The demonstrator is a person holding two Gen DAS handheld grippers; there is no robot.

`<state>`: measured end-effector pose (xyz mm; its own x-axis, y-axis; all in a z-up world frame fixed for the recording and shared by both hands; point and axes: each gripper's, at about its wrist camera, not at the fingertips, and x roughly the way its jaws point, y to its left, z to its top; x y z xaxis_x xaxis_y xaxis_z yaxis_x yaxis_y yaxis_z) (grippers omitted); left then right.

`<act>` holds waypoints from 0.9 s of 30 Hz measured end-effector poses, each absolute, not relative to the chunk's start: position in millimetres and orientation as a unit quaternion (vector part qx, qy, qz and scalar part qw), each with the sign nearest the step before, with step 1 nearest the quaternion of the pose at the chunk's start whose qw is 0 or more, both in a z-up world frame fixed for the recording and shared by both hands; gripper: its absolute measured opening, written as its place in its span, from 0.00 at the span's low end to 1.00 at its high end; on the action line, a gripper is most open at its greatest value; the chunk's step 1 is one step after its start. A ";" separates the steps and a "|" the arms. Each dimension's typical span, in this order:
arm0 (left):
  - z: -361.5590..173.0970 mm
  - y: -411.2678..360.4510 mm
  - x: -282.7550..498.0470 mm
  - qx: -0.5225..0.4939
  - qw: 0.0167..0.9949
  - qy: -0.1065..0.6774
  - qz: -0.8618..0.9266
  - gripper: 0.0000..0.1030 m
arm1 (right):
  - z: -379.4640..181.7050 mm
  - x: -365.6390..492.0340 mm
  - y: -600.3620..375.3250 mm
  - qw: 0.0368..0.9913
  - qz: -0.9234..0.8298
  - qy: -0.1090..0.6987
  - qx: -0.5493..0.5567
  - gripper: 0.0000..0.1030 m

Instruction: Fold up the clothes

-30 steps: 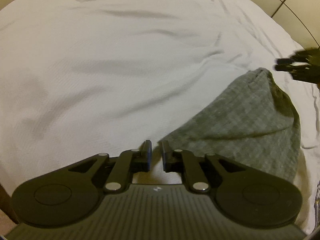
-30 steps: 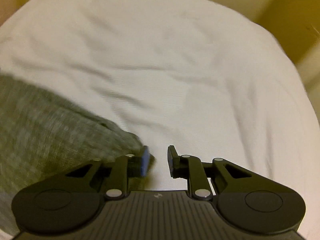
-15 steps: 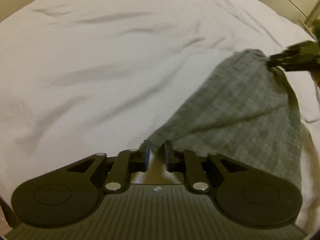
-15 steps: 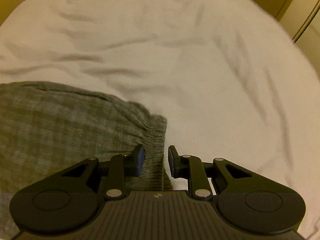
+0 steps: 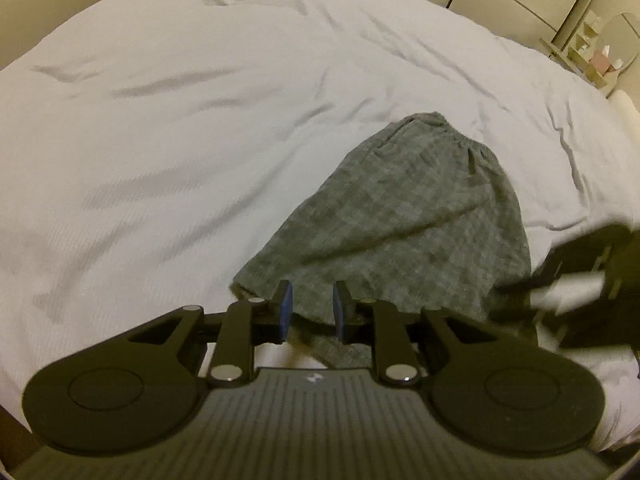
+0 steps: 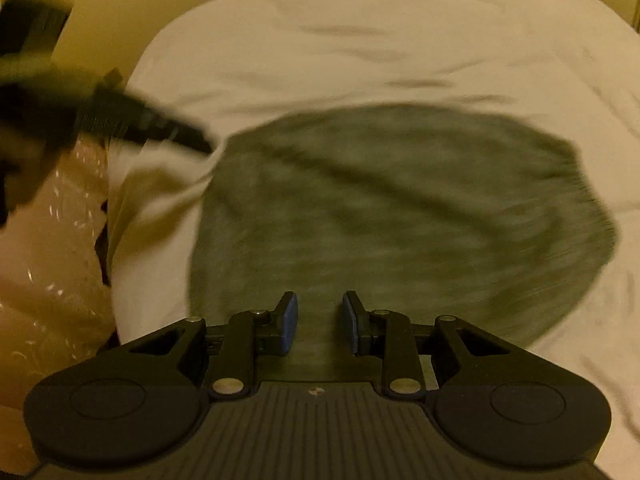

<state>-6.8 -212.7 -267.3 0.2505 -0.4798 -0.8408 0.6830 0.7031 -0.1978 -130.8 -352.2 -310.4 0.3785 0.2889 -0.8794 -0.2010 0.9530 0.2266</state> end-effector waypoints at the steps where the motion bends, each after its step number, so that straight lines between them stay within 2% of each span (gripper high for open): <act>1: -267.1 -210.9 -7.3 0.109 0.784 0.485 -0.371 0.18 | -312.6 -133.1 -339.9 0.824 0.163 0.540 0.045 0.31; 6: -267.8 -205.5 -7.7 0.126 0.781 0.479 -0.380 0.21 | -300.5 -147.0 -298.2 0.813 0.257 0.522 0.017 0.27; 14: -295.3 -247.3 2.8 0.182 0.753 0.482 -0.409 0.24 | -297.5 -124.7 -346.0 0.861 0.116 0.491 0.057 0.31; 18: -311.2 -235.5 2.1 0.224 0.737 0.504 -0.391 0.24 | -317.0 -116.9 -319.0 0.846 0.171 0.502 0.050 0.31; 21: -307.6 -219.4 -3.6 0.234 0.737 0.510 -0.377 0.24 | -319.9 -130.4 -283.7 0.823 0.259 0.505 0.031 0.35; 22: -303.9 -215.3 -6.3 0.233 0.739 0.509 -0.374 0.24 | -319.4 -136.1 -277.1 0.818 0.271 0.507 0.031 0.31; 27: -281.9 -223.9 -26.7 0.208 0.749 0.483 -0.404 0.27 | -305.4 -161.0 -284.5 0.826 0.242 0.505 0.065 0.32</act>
<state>-26.7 -223.9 -281.9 0.2080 -0.4039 -0.8908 0.8055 0.5874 -0.0783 -161.0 -284.5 -305.4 0.3739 0.4650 -0.8024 -0.3336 0.8747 0.3515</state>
